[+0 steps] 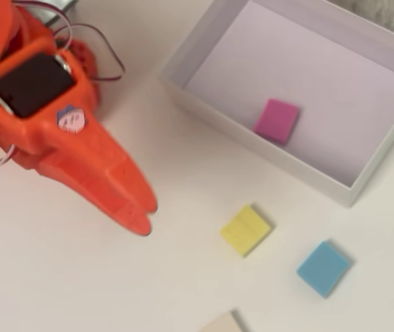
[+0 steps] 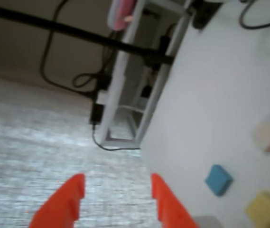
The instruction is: Grasp the pink cuboid and put it in the bin.
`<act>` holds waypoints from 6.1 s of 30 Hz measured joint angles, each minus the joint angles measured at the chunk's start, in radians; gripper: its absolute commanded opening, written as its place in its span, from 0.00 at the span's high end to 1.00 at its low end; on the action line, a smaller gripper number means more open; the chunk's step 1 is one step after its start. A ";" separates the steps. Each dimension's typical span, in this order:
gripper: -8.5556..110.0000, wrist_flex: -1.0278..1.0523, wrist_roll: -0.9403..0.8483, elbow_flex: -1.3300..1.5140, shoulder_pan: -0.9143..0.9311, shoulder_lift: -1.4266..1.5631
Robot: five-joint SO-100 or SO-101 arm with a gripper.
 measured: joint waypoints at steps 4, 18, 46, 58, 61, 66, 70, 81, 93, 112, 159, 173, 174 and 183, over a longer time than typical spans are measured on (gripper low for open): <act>0.80 0.173 0.008 0.069 0.008 0.005; 1.00 0.465 0.008 0.140 0.018 0.014; 1.00 0.465 0.008 0.140 0.018 0.018; 1.00 0.465 0.008 0.140 0.018 0.018; 1.00 0.465 0.008 0.140 0.018 0.018; 1.00 0.465 0.008 0.140 0.018 0.018; 1.00 0.465 0.008 0.140 0.018 0.018; 1.00 0.465 0.008 0.140 0.018 0.018; 1.00 0.465 0.008 0.140 0.018 0.018; 1.00 0.465 0.008 0.140 0.018 0.018; 1.00 0.465 0.008 0.140 0.018 0.018; 1.00 0.465 0.008 0.140 0.018 0.018; 1.00 0.465 0.008 0.140 0.018 0.018; 1.00 0.465 0.008 0.140 0.018 0.018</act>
